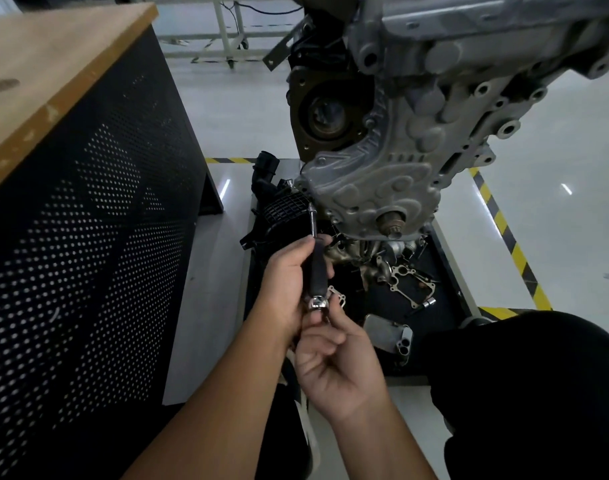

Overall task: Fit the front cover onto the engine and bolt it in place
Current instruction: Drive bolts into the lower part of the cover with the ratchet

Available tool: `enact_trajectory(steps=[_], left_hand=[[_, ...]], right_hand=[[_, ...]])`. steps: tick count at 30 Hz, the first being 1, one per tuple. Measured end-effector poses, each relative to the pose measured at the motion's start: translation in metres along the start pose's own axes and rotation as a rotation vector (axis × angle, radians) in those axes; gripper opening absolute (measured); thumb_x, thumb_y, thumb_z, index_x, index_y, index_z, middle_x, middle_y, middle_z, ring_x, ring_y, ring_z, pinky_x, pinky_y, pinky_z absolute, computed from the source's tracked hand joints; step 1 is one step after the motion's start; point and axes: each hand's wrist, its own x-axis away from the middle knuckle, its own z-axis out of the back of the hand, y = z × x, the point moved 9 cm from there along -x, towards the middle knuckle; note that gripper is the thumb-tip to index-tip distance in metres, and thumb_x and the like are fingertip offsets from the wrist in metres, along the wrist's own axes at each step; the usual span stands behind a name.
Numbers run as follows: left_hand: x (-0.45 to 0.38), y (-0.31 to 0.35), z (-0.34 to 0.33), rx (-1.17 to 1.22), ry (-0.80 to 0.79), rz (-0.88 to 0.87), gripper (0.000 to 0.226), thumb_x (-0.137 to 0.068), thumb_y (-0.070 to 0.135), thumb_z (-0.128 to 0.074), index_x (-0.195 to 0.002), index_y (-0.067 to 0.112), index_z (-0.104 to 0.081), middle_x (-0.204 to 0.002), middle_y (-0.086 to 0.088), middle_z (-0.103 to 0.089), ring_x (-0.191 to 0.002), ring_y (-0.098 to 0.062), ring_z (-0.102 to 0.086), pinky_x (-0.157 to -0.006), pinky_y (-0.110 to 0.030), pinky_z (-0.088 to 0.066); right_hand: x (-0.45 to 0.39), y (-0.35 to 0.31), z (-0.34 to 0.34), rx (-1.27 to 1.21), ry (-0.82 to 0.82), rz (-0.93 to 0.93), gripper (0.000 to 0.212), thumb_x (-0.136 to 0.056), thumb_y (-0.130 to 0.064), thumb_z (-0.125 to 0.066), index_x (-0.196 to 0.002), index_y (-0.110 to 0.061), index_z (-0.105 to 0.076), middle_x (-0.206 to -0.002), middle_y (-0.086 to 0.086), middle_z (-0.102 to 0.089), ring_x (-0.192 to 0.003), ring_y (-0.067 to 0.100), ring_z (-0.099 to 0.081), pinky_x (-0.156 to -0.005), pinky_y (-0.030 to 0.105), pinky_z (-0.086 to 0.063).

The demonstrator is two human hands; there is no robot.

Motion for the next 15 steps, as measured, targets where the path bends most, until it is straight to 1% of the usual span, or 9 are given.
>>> enact_trajectory(steps=[2, 4, 6, 7, 10, 11, 12, 13, 15], left_hand=[[-0.001, 0.008, 0.007, -0.105, 0.098, -0.074, 0.028, -0.101, 0.028, -0.057, -0.088, 0.011, -0.076, -0.053, -0.009, -0.054, -0.039, -0.015, -0.046, -0.042, -0.021, -0.039], [-0.002, 0.012, 0.014, -0.194, 0.186, -0.129, 0.019, -0.096, 0.024, -0.066, -0.087, 0.010, -0.075, -0.053, -0.009, -0.055, -0.042, -0.017, -0.050, -0.049, -0.025, -0.047], [0.000, 0.010, 0.012, -0.187, 0.182, -0.112, 0.018, -0.095, 0.026, -0.068, -0.086, 0.012, -0.076, -0.054, -0.009, -0.057, -0.045, -0.018, -0.052, -0.050, -0.026, -0.048], [0.000, 0.006, 0.007, -0.134, 0.130, -0.070, 0.023, -0.097, 0.029, -0.065, -0.085, 0.014, -0.076, -0.055, -0.009, -0.057, -0.043, -0.017, -0.051, -0.045, -0.023, -0.045], [0.002, -0.005, -0.009, 0.069, -0.011, 0.073, 0.036, -0.100, 0.036, -0.054, -0.082, 0.016, -0.077, -0.059, -0.008, -0.057, -0.039, -0.014, -0.048, -0.038, -0.020, -0.039], [0.000, -0.004, -0.006, 0.041, -0.005, 0.054, 0.035, -0.100, 0.036, -0.054, -0.082, 0.016, -0.077, -0.058, -0.007, -0.056, -0.038, -0.014, -0.047, -0.037, -0.020, -0.038], [-0.001, 0.001, -0.002, -0.029, 0.021, 0.013, 0.033, -0.100, 0.034, -0.054, -0.082, 0.016, -0.076, -0.056, -0.007, -0.055, -0.037, -0.014, -0.045, -0.037, -0.021, -0.036], [-0.001, 0.007, 0.003, -0.108, 0.053, -0.036, 0.031, -0.100, 0.032, -0.055, -0.083, 0.015, -0.075, -0.055, -0.008, -0.054, -0.037, -0.015, -0.043, -0.038, -0.021, -0.034], [-0.001, 0.018, 0.009, -0.249, 0.126, -0.135, 0.025, -0.098, 0.027, -0.059, -0.084, 0.012, -0.074, -0.052, -0.010, -0.054, -0.039, -0.017, -0.046, -0.043, -0.022, -0.038]], right_hand=[[0.000, -0.022, 0.006, 0.439, 0.077, 0.266, 0.020, -0.089, -0.026, -0.073, -0.080, -0.008, -0.072, -0.060, 0.007, -0.058, -0.036, 0.008, -0.045, -0.035, 0.020, -0.036], [0.019, -0.059, -0.005, 1.072, 0.263, 0.780, 0.025, -0.091, -0.027, -0.076, -0.074, -0.010, -0.069, -0.060, 0.002, -0.065, -0.044, 0.012, -0.057, -0.044, 0.028, -0.046], [0.031, -0.066, -0.023, 1.352, 0.260, 1.034, 0.020, -0.091, -0.026, -0.076, -0.080, -0.012, -0.067, -0.064, -0.002, -0.069, -0.053, 0.013, -0.065, -0.053, 0.032, -0.052], [0.027, -0.068, -0.020, 1.270, 0.222, 0.977, 0.021, -0.092, -0.024, -0.075, -0.082, -0.008, -0.065, -0.063, 0.001, -0.068, -0.049, 0.015, -0.063, -0.050, 0.033, -0.051], [0.000, -0.022, -0.002, 0.247, 0.001, 0.181, 0.019, -0.089, -0.021, -0.071, -0.087, -0.003, -0.065, -0.061, 0.010, -0.060, -0.036, 0.009, -0.050, -0.034, 0.021, -0.041], [0.000, -0.008, -0.002, 0.004, -0.030, 0.023, 0.018, -0.086, -0.021, -0.070, -0.089, -0.003, -0.066, -0.063, 0.009, -0.059, -0.036, 0.006, -0.050, -0.033, 0.018, -0.041], [0.001, -0.001, -0.004, -0.043, -0.030, -0.006, 0.019, -0.084, -0.022, -0.070, -0.090, -0.004, -0.067, -0.065, 0.009, -0.059, -0.037, 0.004, -0.049, -0.034, 0.016, -0.041], [0.000, -0.006, -0.001, 0.106, -0.011, 0.082, 0.020, -0.084, -0.023, -0.072, -0.089, -0.004, -0.068, -0.066, 0.009, -0.059, -0.038, 0.005, -0.049, -0.035, 0.017, -0.041], [0.006, -0.041, 0.003, 0.731, 0.145, 0.499, 0.023, -0.090, -0.026, -0.076, -0.080, -0.006, -0.069, -0.062, 0.010, -0.064, -0.041, 0.013, -0.054, -0.042, 0.027, -0.046]])
